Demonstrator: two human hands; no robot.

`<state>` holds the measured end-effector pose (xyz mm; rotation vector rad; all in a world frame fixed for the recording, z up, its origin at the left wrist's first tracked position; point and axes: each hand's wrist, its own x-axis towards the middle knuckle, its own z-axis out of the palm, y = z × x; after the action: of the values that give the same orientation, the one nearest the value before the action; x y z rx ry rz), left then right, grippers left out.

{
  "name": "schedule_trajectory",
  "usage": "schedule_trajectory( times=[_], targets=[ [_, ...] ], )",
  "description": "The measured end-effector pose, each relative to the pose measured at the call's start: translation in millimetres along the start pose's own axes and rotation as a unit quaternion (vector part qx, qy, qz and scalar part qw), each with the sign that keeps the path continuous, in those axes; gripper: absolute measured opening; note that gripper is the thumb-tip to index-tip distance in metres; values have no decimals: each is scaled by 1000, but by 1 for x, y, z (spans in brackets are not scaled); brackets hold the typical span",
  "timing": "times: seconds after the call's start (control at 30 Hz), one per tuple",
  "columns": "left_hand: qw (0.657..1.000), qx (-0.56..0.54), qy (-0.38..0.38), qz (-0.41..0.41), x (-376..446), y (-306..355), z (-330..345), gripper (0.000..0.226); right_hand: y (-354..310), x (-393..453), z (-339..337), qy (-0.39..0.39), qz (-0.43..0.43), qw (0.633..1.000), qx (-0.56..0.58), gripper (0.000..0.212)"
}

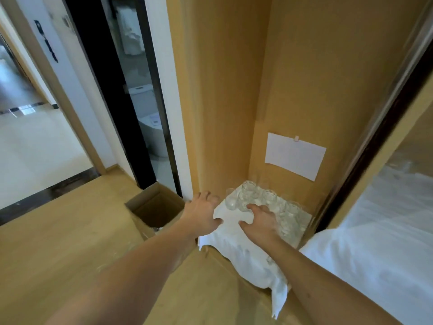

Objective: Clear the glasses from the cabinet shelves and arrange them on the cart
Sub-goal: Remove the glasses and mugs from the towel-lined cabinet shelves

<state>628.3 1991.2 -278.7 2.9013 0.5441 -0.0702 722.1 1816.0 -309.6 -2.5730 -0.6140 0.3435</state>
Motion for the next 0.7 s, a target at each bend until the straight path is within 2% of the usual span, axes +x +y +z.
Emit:
schedule_trajectory(
  times=[0.33,0.7],
  targets=[
    [997,-3,-79,3,78,-21,31,71,9,62,39,-44,62,997,17,59],
    [982,-15,-132,133,199,-22,42,73,22,104,51,10,217,975,41,60]
  ],
)
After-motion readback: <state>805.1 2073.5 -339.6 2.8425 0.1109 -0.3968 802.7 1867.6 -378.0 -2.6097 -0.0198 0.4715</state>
